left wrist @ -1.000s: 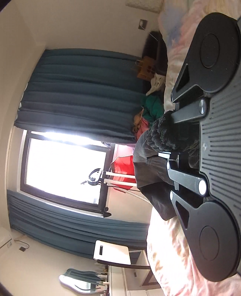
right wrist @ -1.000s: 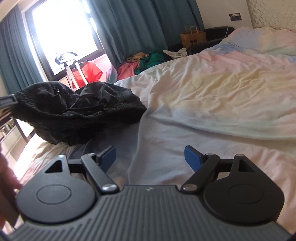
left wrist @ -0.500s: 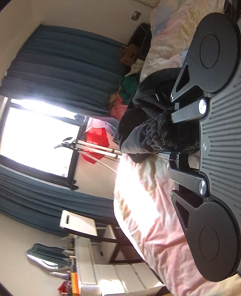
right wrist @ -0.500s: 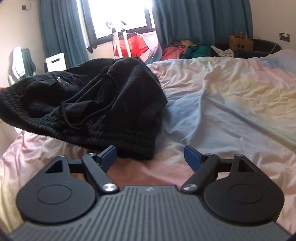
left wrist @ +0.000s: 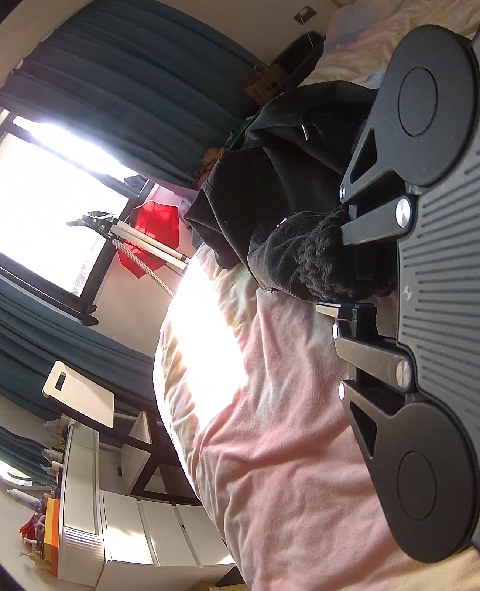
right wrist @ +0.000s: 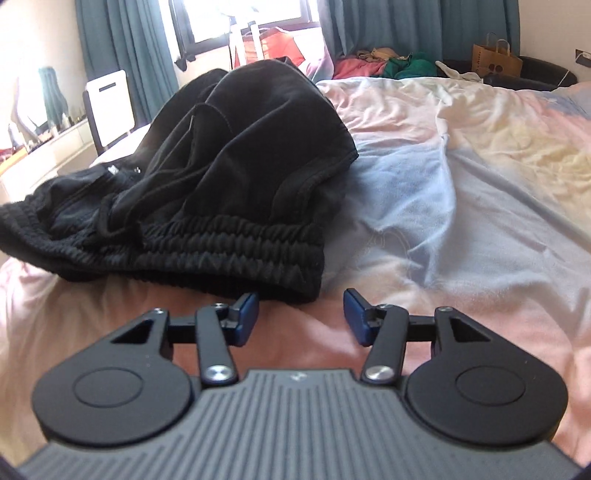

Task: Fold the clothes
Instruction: 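Grasp the other black trouser cuff with the right gripper while left gripper holds its cuff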

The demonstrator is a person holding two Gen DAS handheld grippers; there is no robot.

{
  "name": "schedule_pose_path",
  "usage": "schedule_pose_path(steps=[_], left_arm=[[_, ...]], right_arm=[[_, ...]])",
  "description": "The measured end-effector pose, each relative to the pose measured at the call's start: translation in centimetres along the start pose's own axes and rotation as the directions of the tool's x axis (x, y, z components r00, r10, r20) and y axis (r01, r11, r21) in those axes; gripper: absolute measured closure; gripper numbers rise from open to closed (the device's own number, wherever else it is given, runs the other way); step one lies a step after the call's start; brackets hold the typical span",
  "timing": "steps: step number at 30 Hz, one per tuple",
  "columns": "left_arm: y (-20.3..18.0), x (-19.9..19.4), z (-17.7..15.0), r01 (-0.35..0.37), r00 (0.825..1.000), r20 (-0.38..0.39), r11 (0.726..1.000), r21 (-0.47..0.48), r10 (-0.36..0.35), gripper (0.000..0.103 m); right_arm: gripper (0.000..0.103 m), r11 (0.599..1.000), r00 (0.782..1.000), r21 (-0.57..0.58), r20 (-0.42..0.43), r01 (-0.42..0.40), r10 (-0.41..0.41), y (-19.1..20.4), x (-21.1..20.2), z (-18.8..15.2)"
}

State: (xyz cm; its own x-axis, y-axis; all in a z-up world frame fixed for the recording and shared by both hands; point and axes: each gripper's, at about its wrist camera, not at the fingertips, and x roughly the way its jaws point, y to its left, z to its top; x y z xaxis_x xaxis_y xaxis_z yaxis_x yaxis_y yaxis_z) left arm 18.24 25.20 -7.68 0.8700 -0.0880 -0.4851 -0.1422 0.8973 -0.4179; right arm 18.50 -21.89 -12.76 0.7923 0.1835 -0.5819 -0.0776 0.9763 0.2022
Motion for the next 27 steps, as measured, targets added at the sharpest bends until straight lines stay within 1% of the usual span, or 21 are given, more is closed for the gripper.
schedule_pose_path(steps=[3, 4, 6, 7, 8, 9, 10, 11, 12, 13, 15, 17, 19, 20, 21, 22, 23, 24, 26, 27], left_arm=[[0.2, 0.3, 0.3, -0.002, 1.0, -0.006, 1.0, -0.028, 0.002, 0.092], [0.2, 0.4, 0.3, -0.008, 1.0, -0.009, 0.999, -0.031, 0.008, 0.092], [0.0, 0.7, 0.3, -0.018, 1.0, -0.017, 0.999, -0.036, 0.018, 0.092], [-0.2, 0.8, 0.3, -0.023, 1.0, -0.022, 0.999, -0.039, 0.022, 0.092], [-0.2, 0.9, 0.3, -0.027, 0.999, -0.025, 0.999, -0.04, 0.026, 0.092], [-0.2, 0.9, 0.2, -0.031, 0.999, -0.025, 0.999, -0.039, 0.03, 0.092], [-0.2, 0.9, 0.1, -0.035, 0.999, -0.024, 0.999, -0.037, 0.034, 0.092], [-0.1, 0.9, 0.1, -0.036, 0.999, -0.025, 0.999, -0.035, 0.035, 0.092], [-0.1, 0.9, 0.0, -0.035, 0.999, -0.029, 0.999, -0.035, 0.034, 0.092], [-0.1, 1.0, 0.0, -0.034, 0.999, -0.033, 0.999, -0.034, 0.033, 0.092], [0.0, 0.8, 0.0, -0.021, 0.998, -0.054, 0.999, -0.033, 0.019, 0.091], [-0.1, 0.3, -0.1, -0.027, 0.998, -0.064, 1.0, -0.01, 0.027, 0.083], [-0.6, -0.5, -0.3, -0.061, 0.996, -0.068, 0.997, 0.046, 0.064, 0.067], [-0.9, -0.9, -0.5, -0.072, 0.995, -0.07, 0.995, 0.074, 0.077, 0.066], [-1.1, -1.4, -0.5, -0.071, 0.994, -0.08, 0.992, 0.1, 0.079, 0.061], [-1.4, -1.9, -0.6, -0.066, 0.992, -0.095, 0.99, 0.121, 0.077, 0.053], [-1.5, -2.4, -0.6, -0.064, 0.992, -0.104, 0.99, 0.126, 0.077, 0.048], [-1.6, -3.1, -0.6, -0.06, 0.991, -0.11, 0.99, 0.125, 0.074, 0.038], [-1.7, -4.3, -0.6, -0.051, 0.99, -0.122, 0.992, 0.116, 0.065, 0.031], [-1.6, -4.9, -0.6, -0.044, 0.99, -0.127, 0.994, 0.103, 0.057, 0.025]], right_arm=[[0.051, 1.0, 1.0, 0.005, 0.001, -0.007, 0.007, 0.0, 1.5, 0.4], [0.056, 1.0, 1.0, 0.001, -0.001, -0.006, 0.006, 0.1, 2.1, 0.4], [0.056, 1.0, 1.0, -0.011, -0.001, -0.003, 0.003, 0.3, 3.2, 0.4], [0.059, 1.0, 1.0, -0.024, 0.014, -0.005, 0.006, 0.4, 3.6, 0.5], [0.067, 0.999, 0.999, -0.036, 0.035, -0.007, 0.009, 0.6, 3.8, 0.6], [0.068, 0.999, 0.998, -0.044, 0.054, -0.008, 0.011, 0.8, 3.9, 0.8], [0.07, 0.999, 0.997, -0.048, 0.074, -0.004, 0.008, 1.1, 3.9, 0.9], [0.079, 0.999, 0.996, -0.051, 0.095, 0.003, 0.002, 1.2, 3.8, 1.1], [0.08, 0.999, 0.994, -0.046, 0.107, 0.001, 0.004, 1.3, 3.5, 1.3], [0.085, 0.999, 0.993, -0.038, 0.114, -0.007, 0.011, 1.3, 3.2, 1.5], [0.087, 1.0, 0.991, -0.021, 0.131, -0.015, 0.018, 1.2, 2.4, 2.0], [0.088, 1.0, 0.988, -0.005, 0.154, -0.016, 0.016, 1.1, 1.5, 2.4], [0.089, 1.0, 0.985, 0.011, 0.169, -0.021, 0.018, 0.9, 0.7, 2.6], [0.089, 1.0, 0.985, 0.011, 0.172, -0.019, 0.017, 0.9, 0.3, 2.7], [0.089, 1.0, 0.985, 0.009, 0.173, -0.017, 0.015, 0.9, 0.0, 2.7], [0.089, 1.0, 0.985, 0.004, 0.174, -0.015, 0.014, 0.9, -0.3, 2.7], [0.089, 1.0, 0.984, -0.002, 0.175, -0.014, 0.014, 0.9, -0.6, 2.7], [0.089, 1.0, 0.985, -0.005, 0.17, -0.013, 0.013, 0.9, -0.8, 2.7], [0.089, 1.0, 0.989, -0.01, 0.146, -0.003, 0.005, 0.8, -0.9, 2.5], [0.089, 1.0, 0.991, -0.008, 0.133, 0.0, 0.001, 0.7, -0.9, 2.4]])
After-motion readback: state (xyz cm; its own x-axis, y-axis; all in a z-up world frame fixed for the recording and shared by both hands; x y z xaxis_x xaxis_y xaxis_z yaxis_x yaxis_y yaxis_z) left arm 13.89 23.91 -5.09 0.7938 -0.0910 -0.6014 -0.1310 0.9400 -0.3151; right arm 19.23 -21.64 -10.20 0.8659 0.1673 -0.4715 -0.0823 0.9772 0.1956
